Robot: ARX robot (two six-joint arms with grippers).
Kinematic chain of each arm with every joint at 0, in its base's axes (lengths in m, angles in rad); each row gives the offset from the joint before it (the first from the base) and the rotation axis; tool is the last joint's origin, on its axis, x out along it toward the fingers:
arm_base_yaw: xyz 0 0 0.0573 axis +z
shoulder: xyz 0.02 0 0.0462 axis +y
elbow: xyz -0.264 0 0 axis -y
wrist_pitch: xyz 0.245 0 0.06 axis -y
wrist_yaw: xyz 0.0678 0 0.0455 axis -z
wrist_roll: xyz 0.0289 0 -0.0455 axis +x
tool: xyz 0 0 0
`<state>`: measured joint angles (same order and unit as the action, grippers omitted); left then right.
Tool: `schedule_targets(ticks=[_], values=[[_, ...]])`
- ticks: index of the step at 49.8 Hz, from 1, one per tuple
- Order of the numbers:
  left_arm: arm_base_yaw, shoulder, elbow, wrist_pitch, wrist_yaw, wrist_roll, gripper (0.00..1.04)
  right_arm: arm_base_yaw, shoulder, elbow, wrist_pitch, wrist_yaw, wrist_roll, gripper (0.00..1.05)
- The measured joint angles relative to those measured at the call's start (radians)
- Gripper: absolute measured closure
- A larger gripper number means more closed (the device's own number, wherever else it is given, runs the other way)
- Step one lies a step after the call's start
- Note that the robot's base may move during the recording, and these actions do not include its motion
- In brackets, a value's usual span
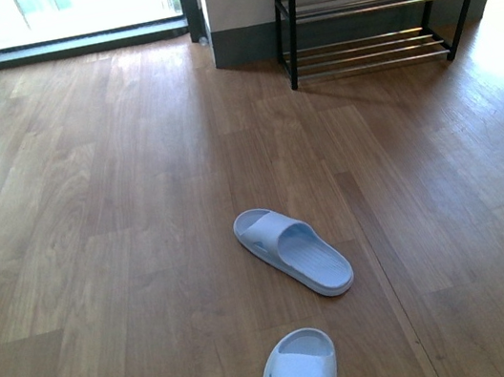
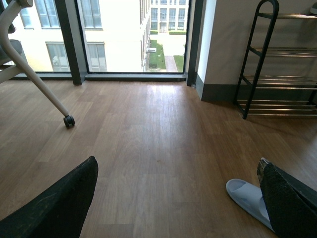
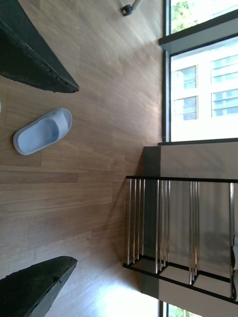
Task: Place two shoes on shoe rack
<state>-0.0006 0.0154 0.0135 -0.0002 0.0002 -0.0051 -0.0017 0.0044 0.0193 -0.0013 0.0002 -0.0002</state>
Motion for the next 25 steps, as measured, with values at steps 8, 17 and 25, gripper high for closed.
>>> schedule_targets(ticks=[8, 17, 25], values=[[0.0, 0.0, 0.0, 0.0, 0.0, 0.0, 0.09, 0.0, 0.0, 0.0, 0.0, 0.0, 0.0, 0.09], [0.0, 0.0, 0.0, 0.0, 0.002, 0.0, 0.09, 0.0, 0.0, 0.0, 0.0, 0.004, 0.0, 0.09], [0.002, 0.0, 0.0, 0.0, -0.009, 0.0, 0.09, 0.002, 0.0, 0.0, 0.0, -0.007, 0.0, 0.09]])
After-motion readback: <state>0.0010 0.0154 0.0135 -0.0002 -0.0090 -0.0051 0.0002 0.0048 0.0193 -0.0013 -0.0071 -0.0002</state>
